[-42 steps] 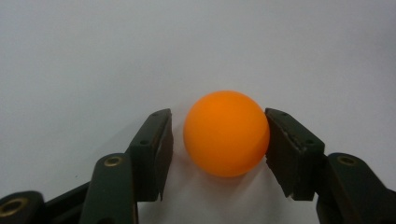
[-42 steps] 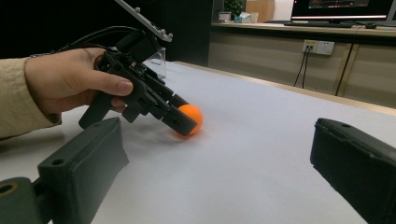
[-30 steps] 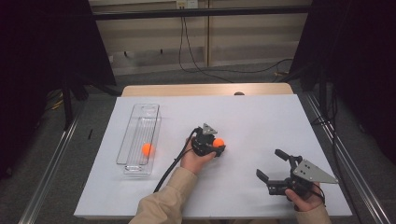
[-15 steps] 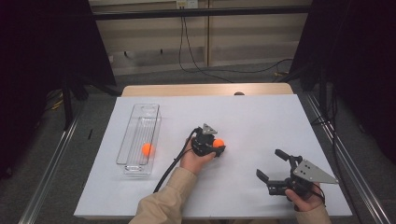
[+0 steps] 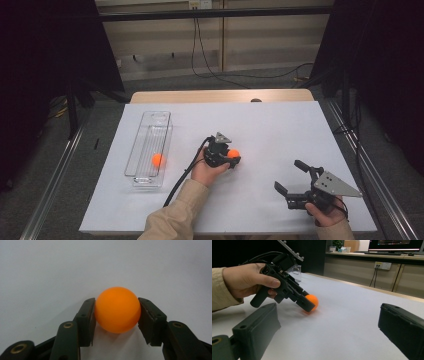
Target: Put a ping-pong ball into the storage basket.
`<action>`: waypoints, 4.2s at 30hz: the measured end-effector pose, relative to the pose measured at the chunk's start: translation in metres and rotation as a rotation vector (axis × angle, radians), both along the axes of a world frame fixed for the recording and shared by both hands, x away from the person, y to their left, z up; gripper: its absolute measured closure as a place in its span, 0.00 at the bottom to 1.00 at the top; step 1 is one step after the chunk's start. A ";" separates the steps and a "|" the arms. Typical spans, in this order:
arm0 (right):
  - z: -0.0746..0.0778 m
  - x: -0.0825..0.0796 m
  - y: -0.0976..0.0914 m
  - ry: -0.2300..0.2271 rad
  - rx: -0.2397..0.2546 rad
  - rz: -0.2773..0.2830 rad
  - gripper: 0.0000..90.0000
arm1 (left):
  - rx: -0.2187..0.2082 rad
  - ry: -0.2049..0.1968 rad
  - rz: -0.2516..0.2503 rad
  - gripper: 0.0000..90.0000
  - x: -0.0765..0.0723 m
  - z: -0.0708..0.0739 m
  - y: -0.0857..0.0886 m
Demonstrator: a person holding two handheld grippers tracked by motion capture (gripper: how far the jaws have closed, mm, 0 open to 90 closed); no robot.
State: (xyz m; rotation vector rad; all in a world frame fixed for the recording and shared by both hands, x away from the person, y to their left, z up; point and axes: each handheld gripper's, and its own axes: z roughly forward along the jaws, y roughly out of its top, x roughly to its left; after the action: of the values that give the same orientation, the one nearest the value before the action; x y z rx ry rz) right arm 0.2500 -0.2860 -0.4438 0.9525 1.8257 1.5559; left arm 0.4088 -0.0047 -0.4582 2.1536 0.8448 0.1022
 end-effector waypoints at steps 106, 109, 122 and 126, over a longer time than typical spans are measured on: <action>0.000 0.000 0.002 -0.003 -0.004 0.006 0.03 | -0.043 0.076 0.049 0.56 0.000 0.050 0.059; 0.000 0.000 0.002 -0.004 -0.004 0.006 0.03 | -0.038 0.073 0.054 0.56 0.001 0.051 0.062; 0.000 0.000 0.002 -0.005 -0.006 0.007 0.03 | -0.045 0.067 0.076 0.56 0.002 0.055 0.069; 0.000 0.000 0.002 -0.005 -0.007 0.007 0.03 | -0.047 0.066 0.073 0.56 0.002 0.057 0.071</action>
State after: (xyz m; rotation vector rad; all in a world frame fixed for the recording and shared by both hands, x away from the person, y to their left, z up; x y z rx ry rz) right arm 0.2497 -0.2841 -0.4433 0.9393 1.8316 1.5543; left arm 0.4109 0.0663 -0.4016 2.0927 0.9549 0.0487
